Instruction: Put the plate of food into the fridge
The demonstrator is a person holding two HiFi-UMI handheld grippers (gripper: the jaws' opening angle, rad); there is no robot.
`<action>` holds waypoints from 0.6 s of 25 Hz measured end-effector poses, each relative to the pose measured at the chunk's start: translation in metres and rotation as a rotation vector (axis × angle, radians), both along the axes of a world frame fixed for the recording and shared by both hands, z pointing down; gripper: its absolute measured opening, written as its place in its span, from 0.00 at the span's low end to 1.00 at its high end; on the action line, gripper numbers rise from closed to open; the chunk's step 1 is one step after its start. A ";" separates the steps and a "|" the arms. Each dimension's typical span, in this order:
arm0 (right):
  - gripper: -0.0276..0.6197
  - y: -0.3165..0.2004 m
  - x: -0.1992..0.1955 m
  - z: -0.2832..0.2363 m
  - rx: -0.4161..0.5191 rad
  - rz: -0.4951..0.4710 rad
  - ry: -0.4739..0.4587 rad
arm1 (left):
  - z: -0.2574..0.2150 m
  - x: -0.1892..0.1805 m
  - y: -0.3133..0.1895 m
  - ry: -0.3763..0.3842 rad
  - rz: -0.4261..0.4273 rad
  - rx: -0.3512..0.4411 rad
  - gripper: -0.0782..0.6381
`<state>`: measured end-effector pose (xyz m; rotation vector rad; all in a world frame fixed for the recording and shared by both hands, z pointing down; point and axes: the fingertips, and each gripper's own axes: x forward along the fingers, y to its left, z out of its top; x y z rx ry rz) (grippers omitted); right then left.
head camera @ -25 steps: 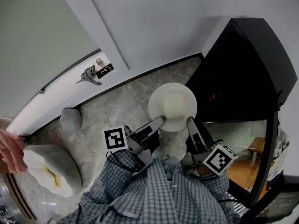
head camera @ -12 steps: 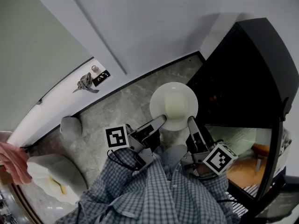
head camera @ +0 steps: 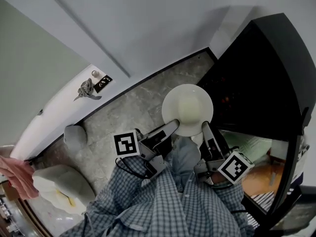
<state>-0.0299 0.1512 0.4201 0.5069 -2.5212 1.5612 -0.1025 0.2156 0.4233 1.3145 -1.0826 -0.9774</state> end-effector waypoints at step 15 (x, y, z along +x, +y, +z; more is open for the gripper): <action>0.13 -0.072 0.012 0.000 -0.027 0.062 -0.002 | -0.001 0.009 -0.077 0.015 0.044 -0.010 0.16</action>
